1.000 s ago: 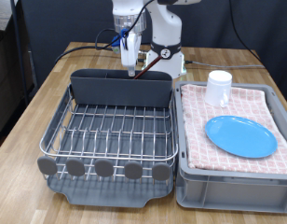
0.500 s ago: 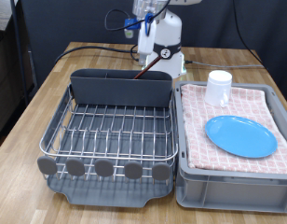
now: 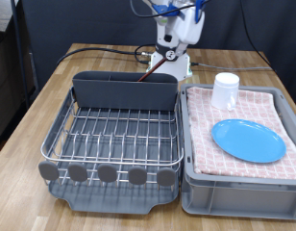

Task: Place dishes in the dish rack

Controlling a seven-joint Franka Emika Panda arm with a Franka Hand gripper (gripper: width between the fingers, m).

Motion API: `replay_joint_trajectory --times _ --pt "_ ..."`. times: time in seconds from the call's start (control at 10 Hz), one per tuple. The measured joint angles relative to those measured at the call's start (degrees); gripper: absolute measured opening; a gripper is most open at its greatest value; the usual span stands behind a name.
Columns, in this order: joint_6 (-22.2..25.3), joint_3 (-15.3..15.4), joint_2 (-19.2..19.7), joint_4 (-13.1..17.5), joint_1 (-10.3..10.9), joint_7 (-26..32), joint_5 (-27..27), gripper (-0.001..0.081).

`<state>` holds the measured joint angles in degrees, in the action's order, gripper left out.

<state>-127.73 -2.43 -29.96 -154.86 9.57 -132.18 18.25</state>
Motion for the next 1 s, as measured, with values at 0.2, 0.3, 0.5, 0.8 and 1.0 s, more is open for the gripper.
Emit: replay_joint_trajectory --times 0.2,0.3,0.5,0.8,1.0 --pt "1.19 0.31 0.91 2.77 4.48 6.08 -2.13 0.0802" --pt "1.2 0.81 1.93 4.17 5.88 7.03 -2.25 0.0802" --pt "1.21 1.02 3.89 5.58 6.21 7.68 -2.25 0.0802" --pt "-6.16 -0.6 5.2 5.67 6.9 15.73 -2.24 0.0802" --pt "-7.35 -0.88 7.75 7.96 7.8 18.9 -3.68 0.0802"
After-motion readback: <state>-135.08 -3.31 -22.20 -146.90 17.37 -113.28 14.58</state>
